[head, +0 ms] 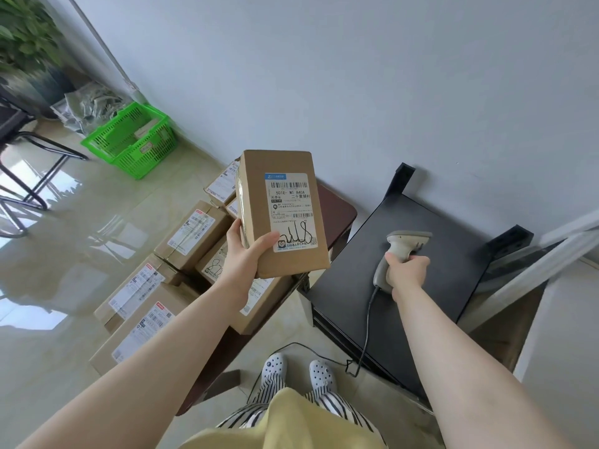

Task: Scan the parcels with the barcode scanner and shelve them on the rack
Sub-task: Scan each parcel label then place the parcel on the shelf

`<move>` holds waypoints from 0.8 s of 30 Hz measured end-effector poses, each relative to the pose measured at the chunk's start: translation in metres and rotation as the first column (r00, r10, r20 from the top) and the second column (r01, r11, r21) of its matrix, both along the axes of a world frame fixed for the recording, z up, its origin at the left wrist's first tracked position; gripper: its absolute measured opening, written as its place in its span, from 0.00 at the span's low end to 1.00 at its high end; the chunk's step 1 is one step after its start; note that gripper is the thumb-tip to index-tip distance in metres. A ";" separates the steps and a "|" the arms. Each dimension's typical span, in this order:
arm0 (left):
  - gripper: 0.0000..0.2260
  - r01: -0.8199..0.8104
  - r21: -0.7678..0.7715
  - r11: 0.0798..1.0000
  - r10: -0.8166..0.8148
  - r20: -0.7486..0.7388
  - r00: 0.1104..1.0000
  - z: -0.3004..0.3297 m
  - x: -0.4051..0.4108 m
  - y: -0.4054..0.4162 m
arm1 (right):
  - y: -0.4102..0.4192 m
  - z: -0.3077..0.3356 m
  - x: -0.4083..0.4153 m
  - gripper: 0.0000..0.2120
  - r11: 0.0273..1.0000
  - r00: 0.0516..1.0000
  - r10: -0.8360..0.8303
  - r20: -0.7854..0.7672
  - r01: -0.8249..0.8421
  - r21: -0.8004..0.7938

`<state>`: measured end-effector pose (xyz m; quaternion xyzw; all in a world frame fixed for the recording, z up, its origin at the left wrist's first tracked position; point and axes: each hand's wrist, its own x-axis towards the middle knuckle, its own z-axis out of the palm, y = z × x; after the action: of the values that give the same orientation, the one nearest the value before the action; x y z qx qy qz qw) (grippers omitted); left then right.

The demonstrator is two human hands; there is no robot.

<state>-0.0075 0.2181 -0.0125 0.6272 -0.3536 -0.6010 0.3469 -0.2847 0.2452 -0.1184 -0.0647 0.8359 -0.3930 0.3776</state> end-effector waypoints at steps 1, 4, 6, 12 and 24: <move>0.47 -0.004 -0.001 1.000 0.004 -0.005 1.000 0.001 -0.002 0.002 | 0.001 -0.001 -0.001 0.23 1.000 1.000 0.006 -0.013 -0.006 0.016; 0.51 -0.009 -0.010 1.000 0.009 -0.009 1.000 0.003 -0.007 0.011 | 0.004 -0.004 -0.004 0.26 0.998 0.999 0.015 -0.028 -0.013 0.056; 0.48 -0.024 -0.013 1.000 0.024 -0.008 1.000 0.002 -0.012 0.018 | 0.006 -0.004 -0.006 0.28 0.995 0.999 0.040 -0.032 -0.037 0.090; 0.39 -0.120 -0.067 0.991 0.117 -0.040 0.992 0.002 -0.022 0.035 | 0.009 0.007 -0.002 0.35 0.979 0.992 0.046 -0.116 -0.021 0.205; 0.45 -0.107 -0.160 0.981 0.087 -0.124 0.988 0.023 -0.023 0.071 | 0.018 0.104 0.071 0.43 0.689 0.736 0.662 0.140 -0.526 -0.498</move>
<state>-0.0305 0.2890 0.0102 0.5765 -0.3508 -0.5871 0.4470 -0.2135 0.2627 -0.0142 -0.3538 0.5909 -0.4248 0.5875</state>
